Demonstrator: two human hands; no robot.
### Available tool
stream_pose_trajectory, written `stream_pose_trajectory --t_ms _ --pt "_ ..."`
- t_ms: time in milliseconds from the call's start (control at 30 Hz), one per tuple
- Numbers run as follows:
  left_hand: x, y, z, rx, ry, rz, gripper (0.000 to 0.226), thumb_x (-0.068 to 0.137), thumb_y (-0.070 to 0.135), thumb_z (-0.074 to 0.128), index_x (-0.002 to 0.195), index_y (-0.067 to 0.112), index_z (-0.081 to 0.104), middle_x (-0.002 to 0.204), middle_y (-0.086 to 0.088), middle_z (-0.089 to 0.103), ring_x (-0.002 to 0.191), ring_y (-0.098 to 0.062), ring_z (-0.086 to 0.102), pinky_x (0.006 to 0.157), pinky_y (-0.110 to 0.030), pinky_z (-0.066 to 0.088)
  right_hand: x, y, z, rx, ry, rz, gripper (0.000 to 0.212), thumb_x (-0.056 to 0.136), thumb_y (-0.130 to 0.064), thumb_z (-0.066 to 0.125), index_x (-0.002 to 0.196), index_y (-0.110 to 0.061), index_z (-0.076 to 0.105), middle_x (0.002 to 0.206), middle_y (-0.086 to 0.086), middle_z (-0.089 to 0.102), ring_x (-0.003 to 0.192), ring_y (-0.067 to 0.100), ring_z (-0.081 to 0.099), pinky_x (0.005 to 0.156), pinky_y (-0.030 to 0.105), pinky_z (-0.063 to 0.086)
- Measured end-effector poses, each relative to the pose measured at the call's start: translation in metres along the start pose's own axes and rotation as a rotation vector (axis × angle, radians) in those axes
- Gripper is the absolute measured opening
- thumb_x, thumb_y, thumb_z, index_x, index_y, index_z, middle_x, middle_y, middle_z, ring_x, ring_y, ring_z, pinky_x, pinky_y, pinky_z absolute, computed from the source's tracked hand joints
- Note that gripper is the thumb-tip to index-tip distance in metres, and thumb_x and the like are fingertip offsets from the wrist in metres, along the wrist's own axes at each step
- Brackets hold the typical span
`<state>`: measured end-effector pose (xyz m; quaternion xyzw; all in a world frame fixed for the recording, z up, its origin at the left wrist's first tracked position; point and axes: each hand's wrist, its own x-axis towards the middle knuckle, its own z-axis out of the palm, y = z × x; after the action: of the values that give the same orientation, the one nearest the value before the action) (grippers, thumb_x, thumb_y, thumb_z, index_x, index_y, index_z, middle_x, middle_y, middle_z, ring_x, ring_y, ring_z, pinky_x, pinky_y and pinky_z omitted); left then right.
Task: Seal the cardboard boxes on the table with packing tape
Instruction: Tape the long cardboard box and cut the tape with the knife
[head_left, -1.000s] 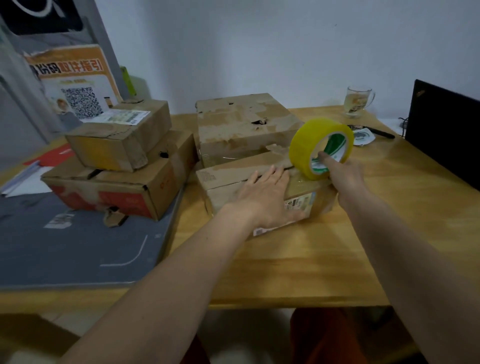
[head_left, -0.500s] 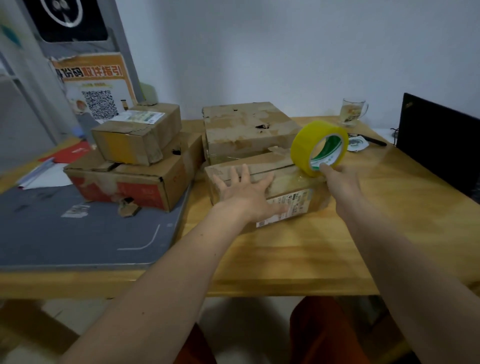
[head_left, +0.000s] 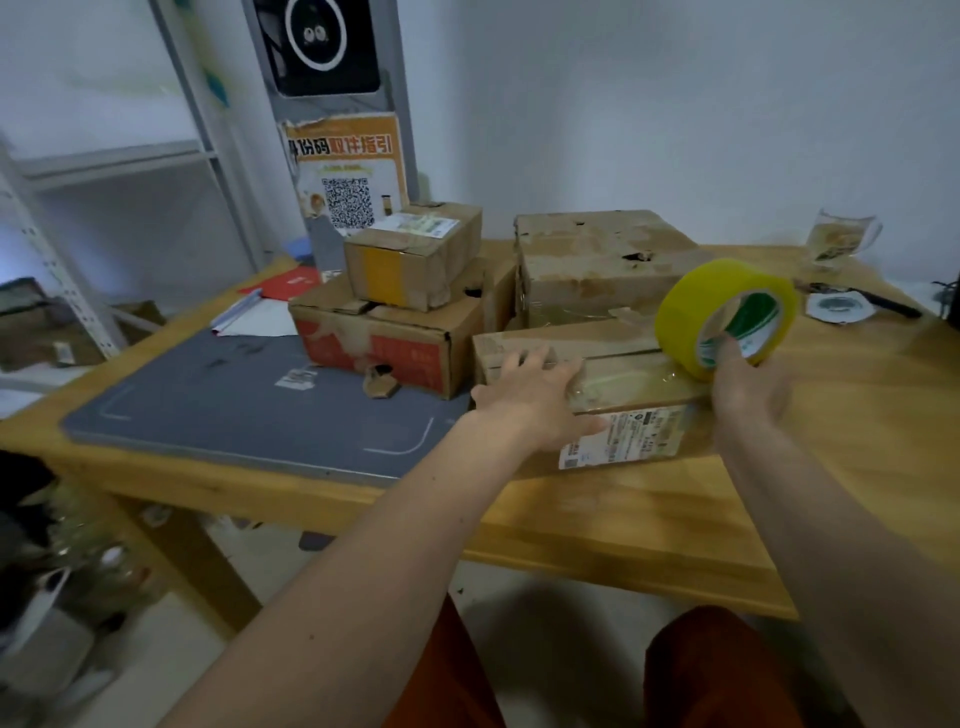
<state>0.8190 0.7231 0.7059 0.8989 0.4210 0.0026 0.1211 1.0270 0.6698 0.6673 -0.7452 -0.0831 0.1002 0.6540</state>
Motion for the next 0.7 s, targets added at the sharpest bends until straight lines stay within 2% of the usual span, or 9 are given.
stream_pose_trajectory --t_ms 67,133,267,400,500,600,633,700 --pt "-0.006 0.006 -0.003 -0.035 0.011 0.014 0.084 0.085 0.07 0.057 0.154 0.037 0.024 0.161 0.003 0.017 0.147 -0.026 0.008 0.107 -0.059 0.034 0.001 0.001 -0.007 0.016 0.01 -0.007 0.035 0.082 -0.049 0.063 0.098 -0.018 0.059 0.1 0.004 0.06 0.095 0.027 0.059 0.076 0.038 0.046" --pt "-0.014 0.017 -0.007 -0.023 -0.017 0.049 0.084 0.081 0.07 0.063 0.151 0.035 0.032 0.154 -0.002 0.026 0.143 -0.032 0.012 0.107 -0.057 0.037 0.006 -0.001 -0.017 0.018 0.031 -0.007 0.039 0.078 -0.052 0.067 0.091 -0.016 0.058 0.092 0.003 0.06 0.086 0.025 0.058 0.07 0.037 0.045" --pt "-0.036 0.051 -0.009 0.055 -0.063 0.101 0.084 0.075 0.067 0.071 0.145 0.032 0.041 0.141 -0.006 0.033 0.134 -0.036 0.021 0.101 -0.053 0.039 0.026 -0.003 -0.042 0.002 0.06 -0.001 0.046 0.077 -0.053 0.071 0.082 -0.012 0.05 0.083 0.005 0.053 0.079 0.025 0.053 0.071 0.044 0.046" --pt "-0.053 0.088 -0.003 0.086 -0.046 0.171 0.073 0.077 0.059 0.074 0.136 0.024 0.05 0.124 -0.006 0.037 0.12 -0.033 0.029 0.09 -0.045 0.042 0.051 -0.002 -0.068 -0.081 0.038 -0.012 0.035 0.081 -0.041 0.065 0.088 -0.008 0.058 0.093 0.011 0.062 0.085 0.031 0.061 0.067 0.044 0.046" --pt "-0.056 0.106 0.006 0.116 -0.018 0.189 0.07 0.079 0.056 0.075 0.134 0.021 0.049 0.126 -0.009 0.035 0.119 -0.034 0.029 0.076 -0.038 0.035 0.065 0.002 -0.076 -0.104 0.052 -0.038 0.026 0.083 -0.033 0.061 0.084 -0.007 0.063 0.095 0.016 0.067 0.085 0.031 0.063 0.064 0.044 0.046" --pt "-0.04 0.093 0.004 0.136 0.005 0.196 0.067 0.081 0.047 0.076 0.138 0.025 0.048 0.129 -0.007 0.037 0.121 -0.034 0.032 0.085 -0.041 0.042 0.058 -0.002 -0.073 -0.114 0.072 -0.009 0.039 0.082 -0.044 0.064 0.084 -0.005 0.058 0.084 0.011 0.06 0.076 0.031 0.06 0.057 0.042 0.04" --pt "-0.03 0.081 0.0 0.147 0.016 0.193 0.063 0.085 0.04 0.074 0.14 0.028 0.046 0.132 -0.006 0.039 0.124 -0.034 0.033 0.092 -0.044 0.042 0.05 -0.004 -0.07 -0.126 0.086 -0.003 0.047 0.081 -0.05 0.065 0.091 -0.005 0.058 0.087 0.012 0.06 0.075 0.031 0.058 0.057 0.04 0.039" --pt "-0.008 0.05 -0.006 0.1 0.054 0.128 0.058 0.092 0.02 0.064 0.144 0.035 0.043 0.143 -0.004 0.04 0.135 -0.033 0.03 0.103 -0.052 0.038 0.024 -0.005 -0.059 -0.132 0.093 -0.038 0.059 0.082 -0.053 0.064 0.114 -0.003 0.06 0.11 0.019 0.062 0.095 0.036 0.059 0.073 0.04 0.043"
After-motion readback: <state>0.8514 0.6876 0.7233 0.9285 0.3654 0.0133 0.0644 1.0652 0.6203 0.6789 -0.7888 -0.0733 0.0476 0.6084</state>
